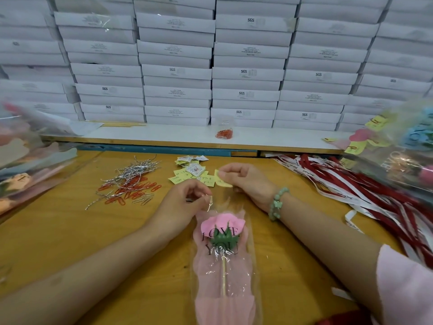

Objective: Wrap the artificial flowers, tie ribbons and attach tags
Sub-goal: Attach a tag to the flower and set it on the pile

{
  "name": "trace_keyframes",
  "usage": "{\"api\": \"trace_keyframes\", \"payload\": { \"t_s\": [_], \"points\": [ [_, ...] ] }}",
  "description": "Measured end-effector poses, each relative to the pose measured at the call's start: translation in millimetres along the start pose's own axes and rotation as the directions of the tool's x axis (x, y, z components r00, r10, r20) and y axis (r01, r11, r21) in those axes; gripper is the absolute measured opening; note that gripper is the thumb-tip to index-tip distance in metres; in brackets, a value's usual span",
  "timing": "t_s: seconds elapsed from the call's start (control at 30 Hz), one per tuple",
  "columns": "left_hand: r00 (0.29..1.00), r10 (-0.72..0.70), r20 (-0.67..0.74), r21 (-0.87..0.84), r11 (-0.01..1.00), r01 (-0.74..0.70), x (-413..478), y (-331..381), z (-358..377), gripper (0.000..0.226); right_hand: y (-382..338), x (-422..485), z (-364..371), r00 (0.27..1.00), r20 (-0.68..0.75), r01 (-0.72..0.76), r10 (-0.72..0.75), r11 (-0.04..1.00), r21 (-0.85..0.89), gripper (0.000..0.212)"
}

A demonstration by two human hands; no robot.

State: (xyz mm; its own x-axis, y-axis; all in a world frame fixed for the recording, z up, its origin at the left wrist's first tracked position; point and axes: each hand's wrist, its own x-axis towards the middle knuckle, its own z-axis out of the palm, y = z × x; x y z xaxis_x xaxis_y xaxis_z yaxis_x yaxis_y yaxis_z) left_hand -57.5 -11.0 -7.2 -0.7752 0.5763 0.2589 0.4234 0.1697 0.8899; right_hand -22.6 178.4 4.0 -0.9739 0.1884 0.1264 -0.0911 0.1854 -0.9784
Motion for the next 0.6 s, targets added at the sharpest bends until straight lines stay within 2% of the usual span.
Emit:
{"api": "trace_keyframes", "payload": {
  "t_s": [0.1, 0.17, 0.33, 0.47, 0.6],
  "points": [
    [1.000, 0.007, -0.010, 0.000, 1.000, -0.007, -1, 1, 0, 0.009, 0, -18, 7, 0.995, 0.094, 0.039, -0.044, 0.998, 0.055, 0.011],
    [1.000, 0.013, -0.016, -0.001, 1.000, -0.013, -1, 2, 1, 0.010, -1, -26, 11, 0.991, 0.126, 0.040, -0.044, 0.999, 0.036, 0.010],
    [0.997, 0.018, -0.070, -0.032, 0.999, -0.021, -1, 1, 0, 0.016, -1, -28, 21, 0.991, 0.100, 0.095, -0.084, 0.989, -0.113, 0.008],
    [0.994, 0.028, -0.103, -0.038, 0.999, -0.032, -2, 0, 0, 0.012, 1, -27, 20, 0.993, 0.061, 0.112, -0.106, 0.986, -0.119, 0.004],
    [0.986, 0.051, -0.160, 0.043, 0.998, -0.045, 3, 4, -7, 0.014, 2, -25, 18, 0.994, 0.050, 0.103, -0.099, 0.989, -0.103, 0.010]
  ]
}}
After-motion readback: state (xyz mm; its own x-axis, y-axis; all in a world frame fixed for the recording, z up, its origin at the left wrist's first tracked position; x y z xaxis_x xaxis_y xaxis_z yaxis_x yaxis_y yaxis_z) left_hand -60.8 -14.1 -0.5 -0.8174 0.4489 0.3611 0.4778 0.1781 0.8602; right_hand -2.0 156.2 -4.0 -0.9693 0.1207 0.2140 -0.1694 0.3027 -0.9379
